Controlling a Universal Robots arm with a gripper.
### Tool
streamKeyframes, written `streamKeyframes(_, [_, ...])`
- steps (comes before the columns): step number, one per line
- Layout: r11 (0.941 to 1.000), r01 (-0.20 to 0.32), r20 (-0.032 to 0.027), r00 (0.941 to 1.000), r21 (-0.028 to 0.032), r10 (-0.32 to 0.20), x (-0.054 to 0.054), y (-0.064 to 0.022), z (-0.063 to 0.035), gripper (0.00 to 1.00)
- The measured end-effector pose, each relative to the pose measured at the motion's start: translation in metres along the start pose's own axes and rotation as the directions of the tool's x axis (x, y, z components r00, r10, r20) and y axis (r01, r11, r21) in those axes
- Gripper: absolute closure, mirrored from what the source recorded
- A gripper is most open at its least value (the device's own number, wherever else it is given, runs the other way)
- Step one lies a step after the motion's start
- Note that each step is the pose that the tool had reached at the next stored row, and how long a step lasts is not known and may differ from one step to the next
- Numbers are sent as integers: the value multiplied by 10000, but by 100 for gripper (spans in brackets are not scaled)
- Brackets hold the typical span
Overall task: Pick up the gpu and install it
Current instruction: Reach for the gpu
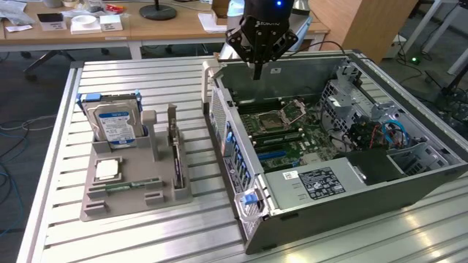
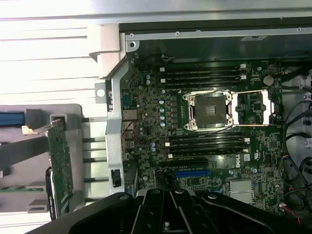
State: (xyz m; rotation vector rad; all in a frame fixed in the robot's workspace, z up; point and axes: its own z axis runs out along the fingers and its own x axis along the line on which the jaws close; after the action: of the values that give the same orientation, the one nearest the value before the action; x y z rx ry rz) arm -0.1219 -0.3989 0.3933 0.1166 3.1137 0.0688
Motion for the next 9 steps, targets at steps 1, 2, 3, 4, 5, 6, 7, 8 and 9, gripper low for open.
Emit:
streamKeyframes(1, [10000, 0, 1, 10000, 0, 0, 1, 0, 0, 90])
streamKeyframes(2, [10000, -3, 0, 10000, 0, 3, 8, 0, 0, 90])
streamKeyframes(3, [10000, -1, 0, 10000, 1, 1, 20, -2, 1, 90])
streamKeyframes(4, [10000, 0, 0, 10000, 1, 0, 35, -3, 1, 90])
streamKeyframes(5, [10000, 0, 0, 10000, 0, 0, 50, -4, 2, 90])
streamKeyframes(6, [10000, -1, 0, 10000, 0, 1, 68, -5, 2, 90])
streamKeyframes(7, [10000, 0, 0, 10000, 0, 0, 87, -7, 2, 90])
streamKeyframes(8, [10000, 0, 0, 10000, 0, 0, 109, -8, 2, 90])
streamKeyframes(9, [10000, 0, 0, 10000, -1, 0, 134, -10, 2, 90])
